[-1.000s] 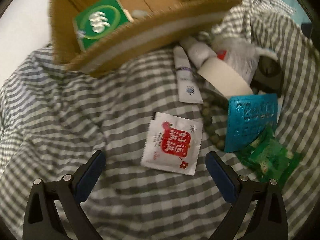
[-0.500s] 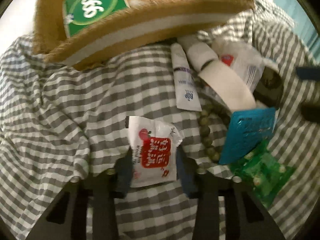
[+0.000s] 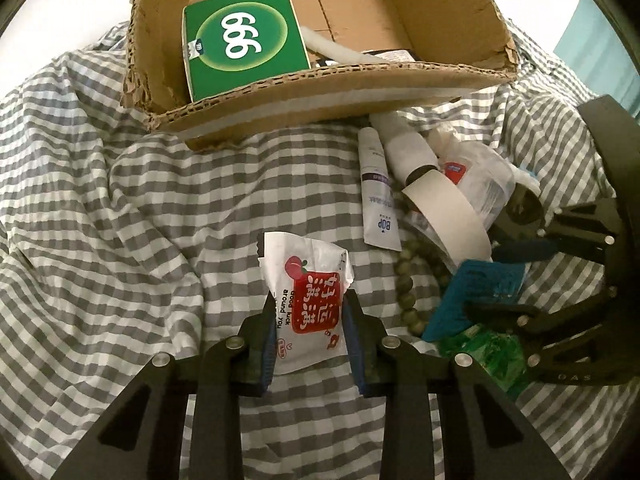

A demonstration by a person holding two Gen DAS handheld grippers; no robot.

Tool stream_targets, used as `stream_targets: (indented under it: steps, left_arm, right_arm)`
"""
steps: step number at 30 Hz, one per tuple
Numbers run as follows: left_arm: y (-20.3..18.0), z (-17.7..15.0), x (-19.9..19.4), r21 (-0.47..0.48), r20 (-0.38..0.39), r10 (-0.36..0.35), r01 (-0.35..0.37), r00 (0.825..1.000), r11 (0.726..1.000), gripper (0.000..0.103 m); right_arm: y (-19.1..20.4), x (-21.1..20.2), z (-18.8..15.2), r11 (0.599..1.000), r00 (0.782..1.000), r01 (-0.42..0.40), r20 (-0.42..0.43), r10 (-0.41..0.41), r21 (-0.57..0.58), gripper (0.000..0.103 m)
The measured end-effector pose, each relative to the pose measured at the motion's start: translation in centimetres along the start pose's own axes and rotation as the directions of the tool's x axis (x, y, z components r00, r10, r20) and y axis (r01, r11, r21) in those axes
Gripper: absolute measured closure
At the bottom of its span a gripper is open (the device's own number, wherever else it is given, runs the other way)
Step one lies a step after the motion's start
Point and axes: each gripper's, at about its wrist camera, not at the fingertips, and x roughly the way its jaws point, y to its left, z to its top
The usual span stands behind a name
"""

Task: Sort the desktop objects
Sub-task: 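Hold the sachet in the left tool while the right tool grasps a silver packet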

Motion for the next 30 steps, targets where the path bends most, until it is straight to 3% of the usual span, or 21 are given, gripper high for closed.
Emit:
stream_targets:
  steps: [2,7,17,19,23,30]
  left_arm:
    - [0.1,-0.2,-0.5,-0.005,0.007,-0.005,0.005,1.000,1.000,0.073]
    - [-0.1,-0.3,-0.1,-0.007,0.014,-0.009,0.009,1.000,1.000,0.073]
    - [0.0,-0.4,0.5,-0.036,0.028,-0.001,0.002,1.000,0.999,0.073]
    - [0.3,-0.4,0.2,-0.055,0.041,0.001,0.001,0.999,0.998,0.073]
    - [0.4,-0.3,-1.0,-0.067,0.079,0.000,0.005,0.997,0.998,0.073]
    - [-0.2,0.1,-3.8,-0.066,0.161,-0.011,0.022,0.987,0.998,0.073]
  right_arm:
    - [0.1,-0.5,-0.3,1.000,1.000,-0.001,-0.013,0.000,-0.012,0.065]
    - [0.6,-1.8,-1.5,0.999,0.998,-0.025,-0.057,0.024,-0.030,0.078]
    - [2.8,0.1,-1.1,0.986,0.998,-0.022,-0.069,0.011,-0.163,0.077]
    - [3.3,0.1,-1.4,0.981,0.996,-0.052,-0.080,0.037,-0.189,0.081]
    - [4.0,-0.3,-1.8,0.974,0.996,-0.031,-0.091,0.011,-0.225,0.087]
    - [1.8,-5.5,-1.8,0.985,0.997,-0.063,0.042,0.070,-0.159,0.093]
